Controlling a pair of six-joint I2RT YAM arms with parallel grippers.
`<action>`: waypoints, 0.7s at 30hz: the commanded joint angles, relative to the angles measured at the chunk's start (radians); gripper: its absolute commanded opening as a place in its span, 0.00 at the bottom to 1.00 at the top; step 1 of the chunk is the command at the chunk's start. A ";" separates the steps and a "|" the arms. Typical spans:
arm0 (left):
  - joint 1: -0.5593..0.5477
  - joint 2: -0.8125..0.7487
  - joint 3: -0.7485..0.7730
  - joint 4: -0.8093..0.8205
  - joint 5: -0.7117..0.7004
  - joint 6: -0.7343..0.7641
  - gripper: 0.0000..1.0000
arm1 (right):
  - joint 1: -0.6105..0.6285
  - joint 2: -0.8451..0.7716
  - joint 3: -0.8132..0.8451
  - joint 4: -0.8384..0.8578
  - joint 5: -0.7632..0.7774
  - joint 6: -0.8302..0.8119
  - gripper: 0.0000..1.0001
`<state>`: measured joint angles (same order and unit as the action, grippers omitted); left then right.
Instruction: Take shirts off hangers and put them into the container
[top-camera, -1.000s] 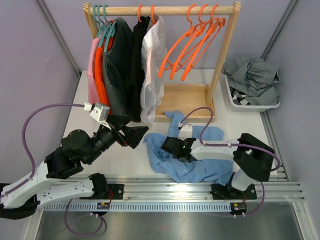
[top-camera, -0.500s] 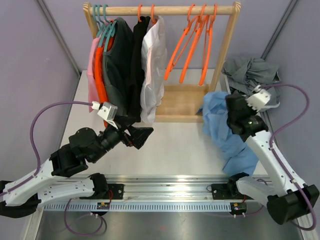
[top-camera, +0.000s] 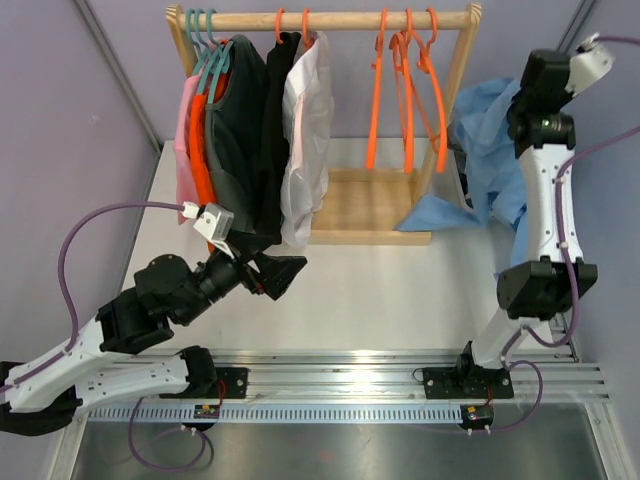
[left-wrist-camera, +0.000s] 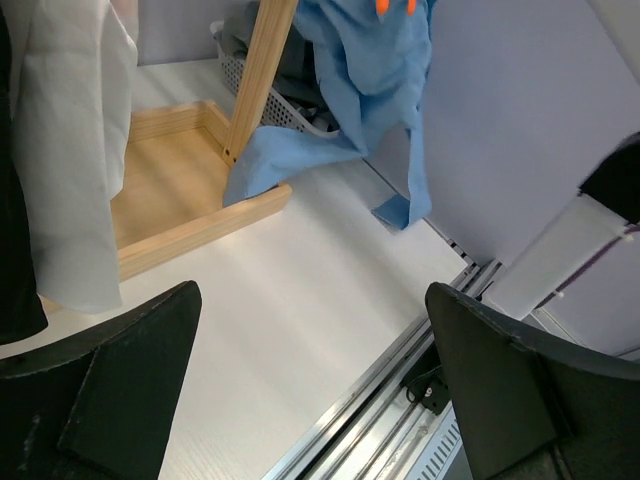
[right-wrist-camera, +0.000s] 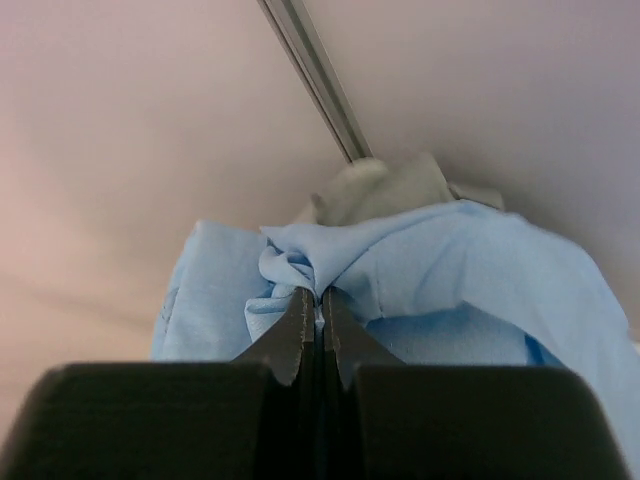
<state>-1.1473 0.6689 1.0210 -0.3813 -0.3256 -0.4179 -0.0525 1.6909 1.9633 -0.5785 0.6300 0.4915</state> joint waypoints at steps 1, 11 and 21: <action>-0.003 -0.037 0.021 0.015 0.002 -0.008 0.99 | -0.050 0.125 0.365 0.162 -0.107 -0.068 0.00; -0.003 -0.065 0.045 -0.057 -0.046 -0.030 0.99 | -0.141 0.283 0.530 0.904 -0.283 0.048 0.00; -0.003 -0.040 0.053 -0.074 -0.061 -0.038 0.99 | -0.182 0.371 0.637 1.080 -0.185 0.035 0.00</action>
<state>-1.1473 0.6064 1.0275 -0.4751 -0.3683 -0.4465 -0.2096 2.0697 2.5820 0.3012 0.4091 0.5026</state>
